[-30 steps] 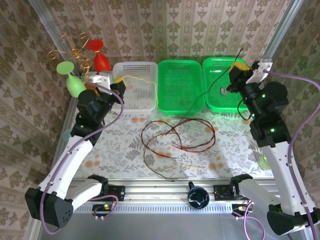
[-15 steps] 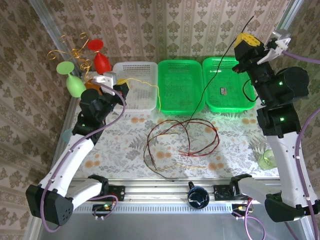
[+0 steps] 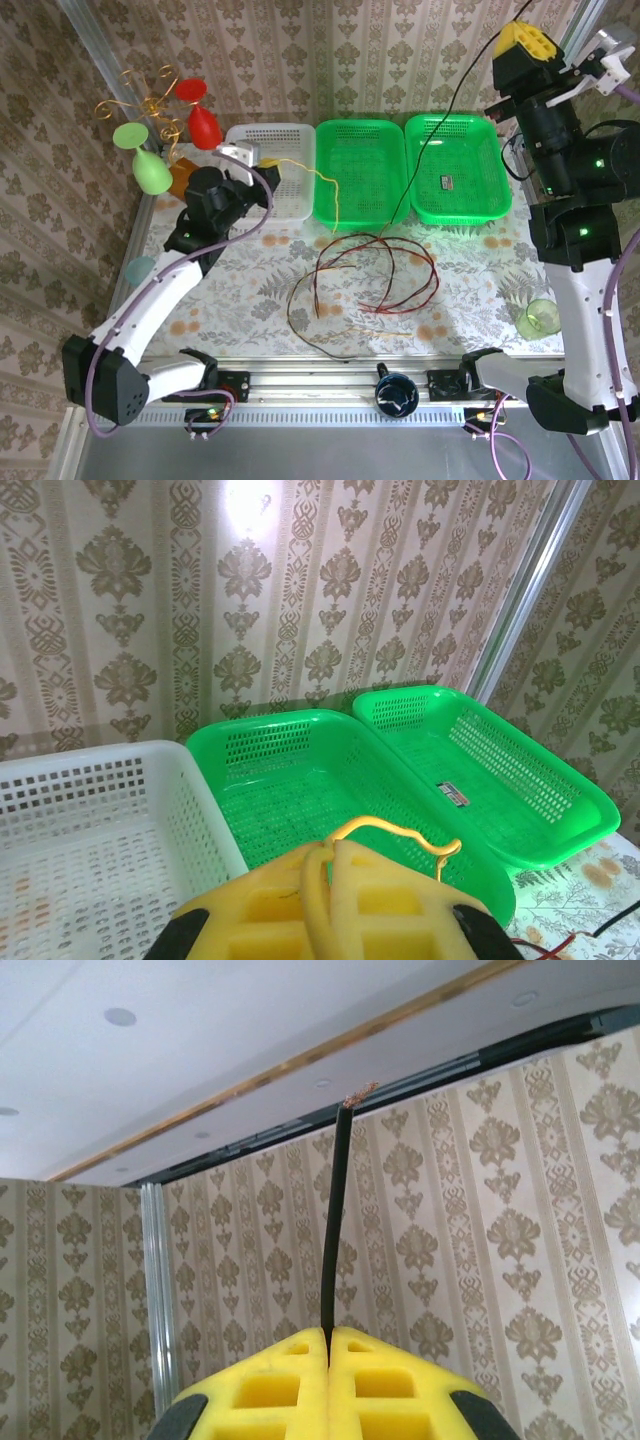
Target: Untangle the cables
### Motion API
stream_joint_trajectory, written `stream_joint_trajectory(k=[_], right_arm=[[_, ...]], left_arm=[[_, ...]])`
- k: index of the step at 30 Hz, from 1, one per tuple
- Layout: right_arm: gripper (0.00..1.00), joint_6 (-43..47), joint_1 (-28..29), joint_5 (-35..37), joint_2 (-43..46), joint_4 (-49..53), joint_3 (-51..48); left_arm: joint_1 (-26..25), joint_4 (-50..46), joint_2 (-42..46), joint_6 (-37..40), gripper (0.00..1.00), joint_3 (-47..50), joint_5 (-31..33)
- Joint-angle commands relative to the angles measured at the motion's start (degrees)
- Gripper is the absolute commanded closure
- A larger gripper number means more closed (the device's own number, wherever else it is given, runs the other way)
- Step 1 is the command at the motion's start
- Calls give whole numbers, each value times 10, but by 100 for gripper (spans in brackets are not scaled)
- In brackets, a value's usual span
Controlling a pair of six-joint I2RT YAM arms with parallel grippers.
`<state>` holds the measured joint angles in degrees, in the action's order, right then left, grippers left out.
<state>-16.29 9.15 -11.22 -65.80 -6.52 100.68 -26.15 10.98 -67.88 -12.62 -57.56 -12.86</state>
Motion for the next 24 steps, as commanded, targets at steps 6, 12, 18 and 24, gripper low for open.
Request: stream_joint_trajectory(k=[6,12,18,24], right_arm=[[100,-3,-1,28,58,-30,-156],[100,-21,-1,33,84,-30,-208],[100,-30,-1,39,109,-27,-250],[100,-29,-1,34,123,-16,-270]], left_arm=[[-28,53,-73,0,100,-90,-5],[-32,36,-168,20,100,-169,40],[-36,-86,-306,84,100,-316,25],[-52,-277,-447,134,100,-497,30]])
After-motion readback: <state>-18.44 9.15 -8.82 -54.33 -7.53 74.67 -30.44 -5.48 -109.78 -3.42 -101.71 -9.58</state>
